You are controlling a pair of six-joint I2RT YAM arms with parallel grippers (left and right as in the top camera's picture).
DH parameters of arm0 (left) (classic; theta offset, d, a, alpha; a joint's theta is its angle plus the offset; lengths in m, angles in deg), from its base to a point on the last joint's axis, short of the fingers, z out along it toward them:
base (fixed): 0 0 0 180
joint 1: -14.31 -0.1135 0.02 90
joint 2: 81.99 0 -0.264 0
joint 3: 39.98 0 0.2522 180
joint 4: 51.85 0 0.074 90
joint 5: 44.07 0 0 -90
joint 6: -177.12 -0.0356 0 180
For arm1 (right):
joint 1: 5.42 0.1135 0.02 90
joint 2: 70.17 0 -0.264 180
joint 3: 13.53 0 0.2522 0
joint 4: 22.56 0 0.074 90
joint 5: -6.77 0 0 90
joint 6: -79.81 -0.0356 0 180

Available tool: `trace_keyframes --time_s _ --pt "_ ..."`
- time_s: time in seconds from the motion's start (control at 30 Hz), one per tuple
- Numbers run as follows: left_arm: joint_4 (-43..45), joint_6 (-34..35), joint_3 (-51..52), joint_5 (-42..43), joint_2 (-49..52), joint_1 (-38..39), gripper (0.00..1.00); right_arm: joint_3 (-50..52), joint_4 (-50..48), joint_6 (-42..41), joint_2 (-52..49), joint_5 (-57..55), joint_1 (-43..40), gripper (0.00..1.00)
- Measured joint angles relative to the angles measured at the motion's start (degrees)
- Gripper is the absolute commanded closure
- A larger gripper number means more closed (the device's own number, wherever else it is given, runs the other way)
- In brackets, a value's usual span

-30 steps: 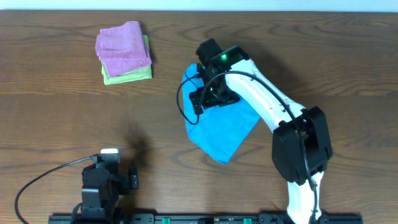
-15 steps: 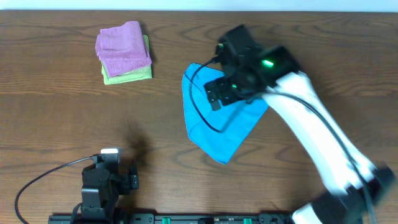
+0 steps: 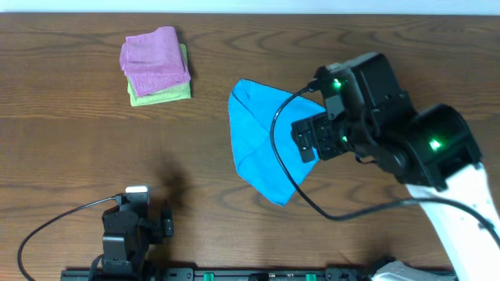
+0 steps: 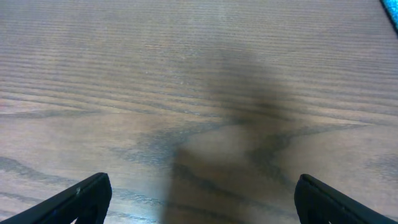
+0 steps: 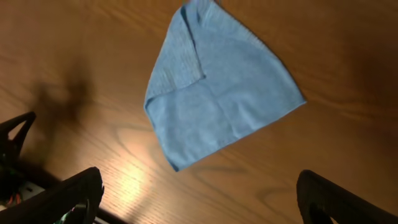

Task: Fold the cloth
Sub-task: 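Release the cloth and retract the right gripper, then reach the left gripper to the cloth's upper left edge and grasp it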

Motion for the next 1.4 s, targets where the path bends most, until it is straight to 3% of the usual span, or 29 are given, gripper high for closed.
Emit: trace_keyframes --time_s 0.13,0.37,0.6,0.73,0.87,1.17,1.4 --pt "6.8 4.5 1.5 3.0 0.0 0.0 0.05 0.1 -0.1 -0.2 6.9 -2.0 0.0 0.01" --pt "9.5 24.5 1.6 14.9 0.0 0.0 0.05 4.2 0.4 -2.8 27.3 -10.3 -1.0 0.01" --pt "14.6 32.2 1.6 20.9 0.1 0.0 0.04 9.7 3.7 -11.1 36.7 -13.4 -1.5 0.01" --pt "15.9 33.3 0.3 25.9 2.8 0.0 0.04 11.1 5.7 -13.0 36.3 -13.4 -1.5 0.01" --pt "7.6 31.1 -9.2 28.9 13.6 0.0 0.04 13.8 5.8 -13.8 35.4 -12.8 -1.5 0.01" --pt "-23.8 18.8 -52.8 28.9 53.3 8.1 0.04 20.0 5.3 -17.8 31.2 -11.0 -1.5 0.01" --pt "-31.5 12.7 -67.2 25.9 78.8 18.3 0.04 25.7 3.9 -25.2 31.0 -14.0 -1.5 0.01"
